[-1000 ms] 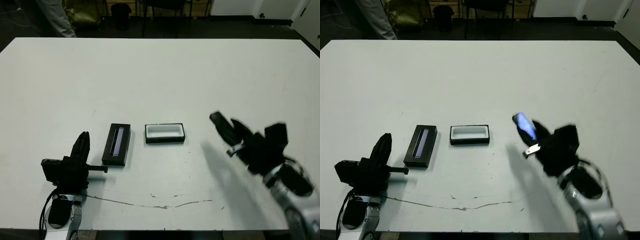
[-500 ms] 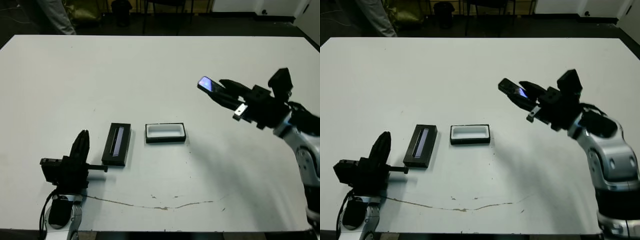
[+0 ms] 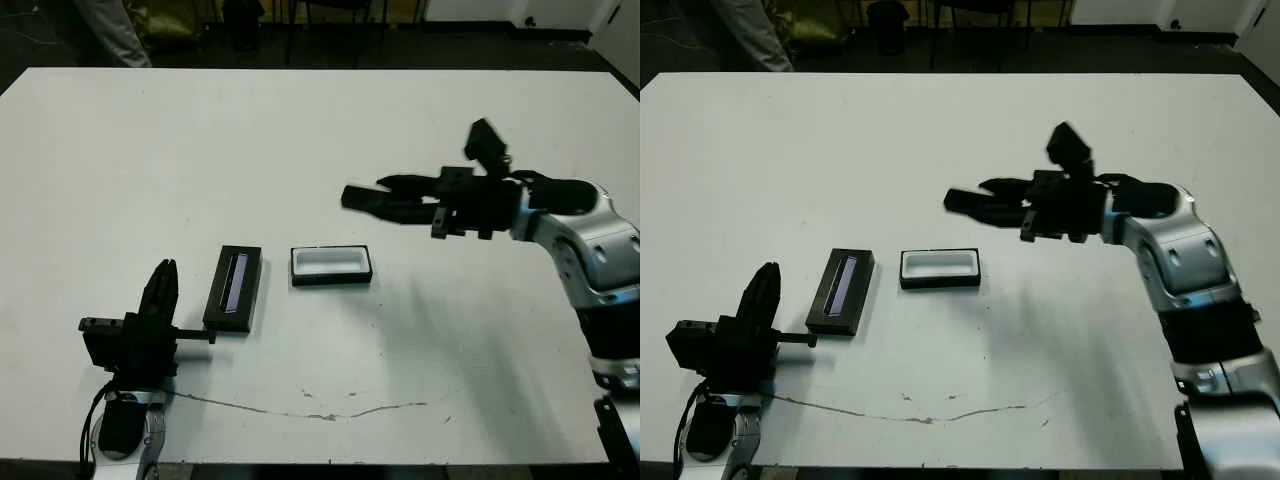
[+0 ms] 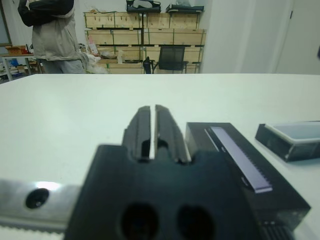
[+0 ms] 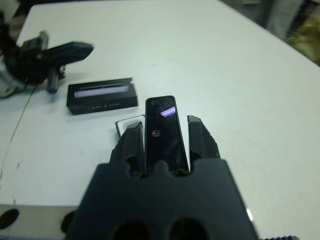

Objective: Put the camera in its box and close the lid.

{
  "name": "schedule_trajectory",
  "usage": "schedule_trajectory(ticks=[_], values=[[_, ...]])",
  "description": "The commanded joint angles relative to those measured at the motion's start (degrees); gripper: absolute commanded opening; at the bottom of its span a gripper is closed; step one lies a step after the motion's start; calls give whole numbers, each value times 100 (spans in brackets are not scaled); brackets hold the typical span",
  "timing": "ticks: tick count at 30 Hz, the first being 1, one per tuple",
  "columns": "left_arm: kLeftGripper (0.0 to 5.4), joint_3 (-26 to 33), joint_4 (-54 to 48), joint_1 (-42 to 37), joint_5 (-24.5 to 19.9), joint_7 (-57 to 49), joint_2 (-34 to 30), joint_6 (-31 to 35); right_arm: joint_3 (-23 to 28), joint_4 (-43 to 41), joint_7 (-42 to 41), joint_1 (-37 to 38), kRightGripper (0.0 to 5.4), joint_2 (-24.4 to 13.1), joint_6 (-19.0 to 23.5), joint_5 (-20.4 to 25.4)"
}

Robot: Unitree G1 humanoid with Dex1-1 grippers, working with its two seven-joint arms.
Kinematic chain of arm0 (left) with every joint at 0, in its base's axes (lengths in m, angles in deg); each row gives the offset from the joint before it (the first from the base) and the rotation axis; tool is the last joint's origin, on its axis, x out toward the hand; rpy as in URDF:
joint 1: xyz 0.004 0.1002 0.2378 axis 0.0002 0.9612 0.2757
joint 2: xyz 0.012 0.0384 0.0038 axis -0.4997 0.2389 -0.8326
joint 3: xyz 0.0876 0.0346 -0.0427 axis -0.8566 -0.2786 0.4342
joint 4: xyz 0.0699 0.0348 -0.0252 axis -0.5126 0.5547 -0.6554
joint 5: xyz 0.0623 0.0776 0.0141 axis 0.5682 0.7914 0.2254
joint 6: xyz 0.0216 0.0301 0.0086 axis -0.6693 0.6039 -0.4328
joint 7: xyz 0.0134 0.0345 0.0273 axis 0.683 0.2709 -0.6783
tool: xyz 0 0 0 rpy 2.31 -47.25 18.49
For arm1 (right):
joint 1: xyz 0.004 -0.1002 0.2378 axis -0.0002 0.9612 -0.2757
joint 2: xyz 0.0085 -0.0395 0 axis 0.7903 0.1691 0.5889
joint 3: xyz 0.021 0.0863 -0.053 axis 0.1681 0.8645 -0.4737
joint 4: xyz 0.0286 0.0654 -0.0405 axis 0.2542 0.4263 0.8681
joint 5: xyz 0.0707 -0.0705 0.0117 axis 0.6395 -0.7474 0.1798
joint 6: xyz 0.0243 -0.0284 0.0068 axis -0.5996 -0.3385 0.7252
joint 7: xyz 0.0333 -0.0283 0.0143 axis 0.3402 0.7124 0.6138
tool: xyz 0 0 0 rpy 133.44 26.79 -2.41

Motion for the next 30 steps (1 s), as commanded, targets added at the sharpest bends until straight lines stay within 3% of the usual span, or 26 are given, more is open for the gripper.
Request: schedule_trajectory(ticks=[1,15,18,30], values=[[0,-18,240,158,-29,8,32,203,-243,462,-275,-296,86,151,-299,-246],[0,-52,230,161,-9,6,39,216,-812,1477,-874,-1064,86,596,-535,-989],[0,-68,178,199,-24,0,61,278,-816,1643,-936,-1085,86,656,-759,-1089],[0,-115,195,297,88,-90,111,143,-800,1325,-1448,-717,86,510,-830,-1054]])
